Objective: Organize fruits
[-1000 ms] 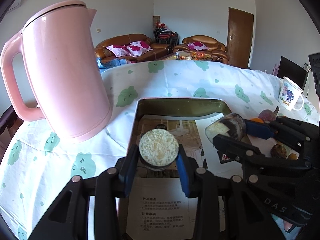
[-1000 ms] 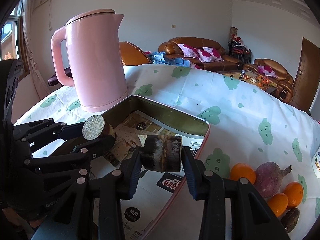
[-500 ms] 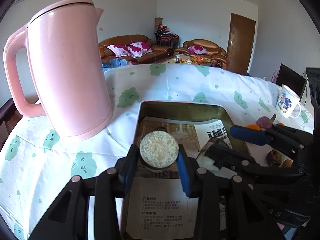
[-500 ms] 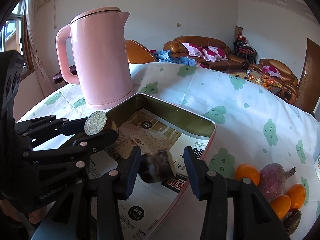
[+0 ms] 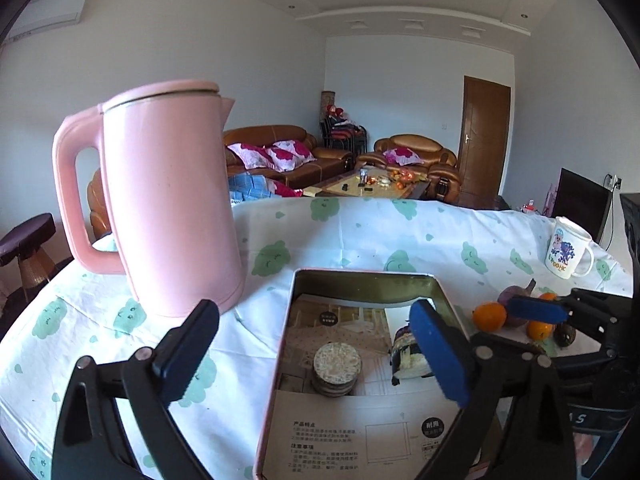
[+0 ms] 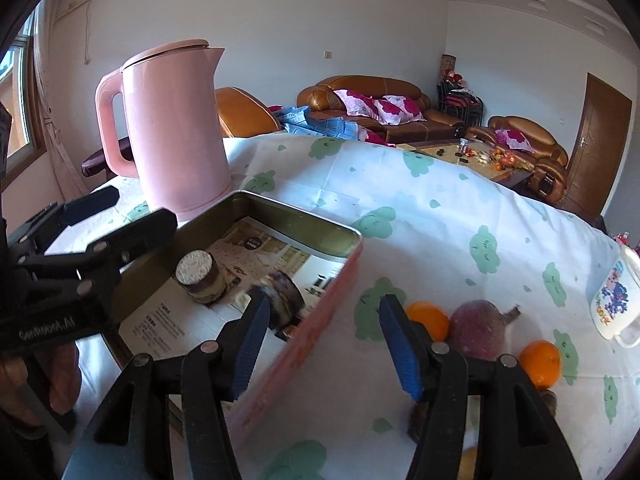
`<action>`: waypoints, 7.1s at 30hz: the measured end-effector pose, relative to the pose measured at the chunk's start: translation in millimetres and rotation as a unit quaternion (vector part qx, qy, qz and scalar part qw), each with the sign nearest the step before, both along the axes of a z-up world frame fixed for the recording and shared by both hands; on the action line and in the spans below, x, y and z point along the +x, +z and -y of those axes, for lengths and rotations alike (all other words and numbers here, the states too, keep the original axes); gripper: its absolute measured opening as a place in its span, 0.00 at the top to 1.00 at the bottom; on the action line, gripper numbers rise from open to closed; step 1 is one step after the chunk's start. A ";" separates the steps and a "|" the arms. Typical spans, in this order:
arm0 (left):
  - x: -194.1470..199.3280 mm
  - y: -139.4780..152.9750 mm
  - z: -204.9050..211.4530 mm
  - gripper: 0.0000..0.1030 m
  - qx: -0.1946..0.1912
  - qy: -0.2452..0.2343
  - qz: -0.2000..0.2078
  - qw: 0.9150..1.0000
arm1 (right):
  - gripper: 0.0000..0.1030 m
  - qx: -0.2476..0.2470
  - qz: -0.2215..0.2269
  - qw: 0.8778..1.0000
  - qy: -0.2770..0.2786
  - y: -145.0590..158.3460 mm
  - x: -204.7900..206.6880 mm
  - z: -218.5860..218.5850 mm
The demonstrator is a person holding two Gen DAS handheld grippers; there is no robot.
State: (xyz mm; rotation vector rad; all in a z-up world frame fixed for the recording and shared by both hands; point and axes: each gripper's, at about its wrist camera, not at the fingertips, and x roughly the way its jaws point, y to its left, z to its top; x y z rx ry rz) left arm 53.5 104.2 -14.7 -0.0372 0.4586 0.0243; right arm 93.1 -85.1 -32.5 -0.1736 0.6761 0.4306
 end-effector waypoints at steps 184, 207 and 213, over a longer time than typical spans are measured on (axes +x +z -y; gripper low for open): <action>-37.0 -10.9 180.9 0.59 0.027 -0.154 -0.011 0.988 | 0.73 0.057 0.098 0.987 -0.112 -3.3 -75.3 157.2; -36.9 -8.1 160.6 0.59 0.020 -0.127 -0.010 0.992 | 0.73 0.045 0.098 0.991 -0.083 -2.8 -68.4 133.5; -35.5 -8.5 148.0 0.59 0.016 -0.112 -0.015 0.993 | 0.73 0.041 0.099 0.992 -0.068 0.3 -65.7 119.4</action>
